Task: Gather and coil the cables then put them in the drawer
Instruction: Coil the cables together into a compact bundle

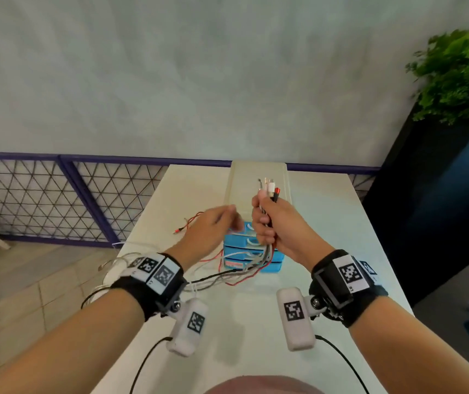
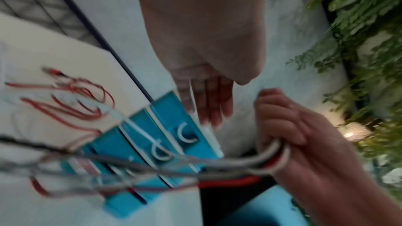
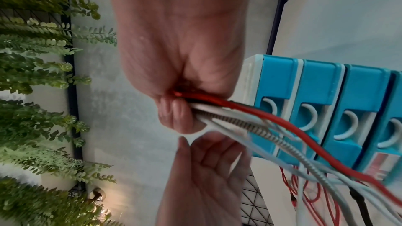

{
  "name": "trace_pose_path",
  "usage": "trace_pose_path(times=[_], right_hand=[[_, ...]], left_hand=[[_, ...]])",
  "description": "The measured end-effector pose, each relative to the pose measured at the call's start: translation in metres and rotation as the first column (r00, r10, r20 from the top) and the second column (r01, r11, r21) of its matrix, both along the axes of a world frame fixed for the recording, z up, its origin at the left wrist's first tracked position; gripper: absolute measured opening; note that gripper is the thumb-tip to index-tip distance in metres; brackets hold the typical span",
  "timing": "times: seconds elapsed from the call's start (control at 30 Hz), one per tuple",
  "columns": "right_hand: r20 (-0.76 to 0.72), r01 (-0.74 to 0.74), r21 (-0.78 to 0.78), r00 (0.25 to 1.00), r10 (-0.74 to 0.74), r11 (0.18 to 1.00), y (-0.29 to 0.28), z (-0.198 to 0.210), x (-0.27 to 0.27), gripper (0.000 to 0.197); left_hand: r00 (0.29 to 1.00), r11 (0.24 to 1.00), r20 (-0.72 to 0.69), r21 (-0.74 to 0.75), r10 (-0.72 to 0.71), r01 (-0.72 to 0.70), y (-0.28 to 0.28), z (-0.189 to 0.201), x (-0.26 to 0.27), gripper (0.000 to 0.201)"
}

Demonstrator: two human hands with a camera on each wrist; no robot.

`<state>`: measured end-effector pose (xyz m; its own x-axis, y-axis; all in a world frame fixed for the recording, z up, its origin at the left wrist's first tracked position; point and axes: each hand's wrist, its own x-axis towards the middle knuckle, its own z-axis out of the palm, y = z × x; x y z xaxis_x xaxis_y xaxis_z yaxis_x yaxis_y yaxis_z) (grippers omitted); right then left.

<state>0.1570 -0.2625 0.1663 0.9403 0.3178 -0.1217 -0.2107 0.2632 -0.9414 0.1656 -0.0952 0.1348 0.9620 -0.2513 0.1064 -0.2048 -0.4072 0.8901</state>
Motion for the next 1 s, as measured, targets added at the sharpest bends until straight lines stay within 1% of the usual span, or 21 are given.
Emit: trace_pose_path(times=[0.03, 0.07, 0.1, 0.13, 0.17, 0.23, 0.3, 0.37, 0.4, 0.5, 0.53, 0.6, 0.67, 0.73, 0.8, 0.9, 0.93, 1.0], right_hand=[[0.04, 0.057, 0.019, 0.998, -0.057, 0.998, 0.001, 0.001, 0.001, 0.029], [0.092, 0.13, 0.011, 0.987, -0.13, 0.991, 0.002, 0.003, 0.003, 0.03], [0.154, 0.212, -0.014, 0.966, -0.207, 0.977, 0.001, 0.006, 0.006, 0.03], [0.217, 0.287, -0.04, 0.938, -0.272, 0.957, -0.001, 0.009, 0.008, 0.031], [0.269, 0.339, -0.056, 0.911, -0.313, 0.939, -0.004, 0.012, 0.01, 0.031], [0.307, 0.356, -0.064, 0.896, -0.321, 0.932, -0.011, 0.015, 0.013, 0.031], [0.283, 0.301, -0.027, 0.917, -0.281, 0.953, -0.015, 0.017, 0.013, 0.031], [0.237, 0.237, 0.037, 0.942, -0.239, 0.971, -0.016, 0.019, 0.013, 0.032], [0.211, 0.208, 0.06, 0.953, -0.216, 0.976, -0.017, 0.02, 0.014, 0.033], [0.13, 0.117, 0.087, 0.983, -0.128, 0.989, -0.019, 0.024, 0.014, 0.038], [0.111, 0.107, 0.11, 0.987, -0.12, 0.988, -0.019, 0.024, 0.014, 0.039], [0.078, 0.133, 0.199, 0.985, -0.151, 0.971, -0.016, 0.024, 0.013, 0.036], [0.047, 0.192, 0.277, 0.976, -0.212, 0.942, -0.017, 0.024, 0.014, 0.035], [0.034, 0.241, 0.349, 0.962, -0.269, 0.906, -0.026, 0.026, 0.019, 0.035], [0.02, 0.284, 0.406, 0.947, -0.319, 0.869, -0.042, 0.031, 0.026, 0.035], [-0.034, 0.336, 0.409, 0.935, -0.354, 0.848, -0.061, 0.032, 0.031, 0.036], [-0.051, 0.331, 0.396, 0.939, -0.339, 0.856, -0.064, 0.031, 0.03, 0.036], [-0.074, 0.284, 0.327, 0.959, -0.275, 0.901, -0.064, 0.029, 0.026, 0.035]], left_hand=[[0.983, 0.992, -0.138, -0.065, -0.12, 0.112, -0.011, 0.006, -0.01, 0.051], [0.944, 0.97, -0.227, -0.085, -0.24, 0.227, -0.021, 0.013, -0.019, 0.062], [0.905, 0.943, -0.265, -0.091, -0.332, 0.32, -0.03, 0.016, -0.025, 0.071], [0.88, 0.919, -0.265, -0.107, -0.395, 0.38, -0.037, 0.017, -0.029, 0.075], [0.877, 0.911, -0.246, -0.116, -0.412, 0.395, -0.044, 0.021, -0.032, 0.072], [0.904, 0.922, -0.192, -0.142, -0.382, 0.36, -0.055, 0.026, -0.035, 0.056], [0.916, 0.915, -0.111, -0.176, -0.385, 0.364, -0.065, 0.029, -0.033, 0.038], [0.919, 0.908, -0.059, -0.193, -0.389, 0.372, -0.071, 0.027, -0.03, 0.028], [0.923, 0.911, -0.06, -0.2, -0.38, 0.361, -0.073, 0.027, -0.03, 0.026], [0.929, 0.91, -0.068, -0.241, -0.363, 0.338, -0.079, 0.022, -0.03, 0.026], [0.931, 0.91, -0.066, -0.246, -0.36, 0.335, -0.08, 0.021, -0.031, 0.026], [0.929, 0.91, -0.077, -0.247, -0.362, 0.334, -0.079, 0.021, -0.03, 0.028], [0.913, 0.906, -0.111, -0.22, -0.393, 0.363, -0.071, 0.021, -0.025, 0.036], [0.882, 0.894, -0.156, -0.131, -0.445, 0.429, -0.061, 0.021, -0.022, 0.042], [0.853, 0.875, -0.202, -0.052, -0.48, 0.481, -0.05, 0.019, -0.023, 0.041], [0.858, 0.882, -0.236, 0.002, -0.457, 0.471, -0.04, 0.012, -0.021, 0.038], [0.862, 0.887, -0.247, 0.022, -0.443, 0.462, -0.038, 0.011, -0.019, 0.038], [0.875, 0.903, -0.259, 0.023, -0.409, 0.429, -0.036, 0.012, -0.014, 0.036]])
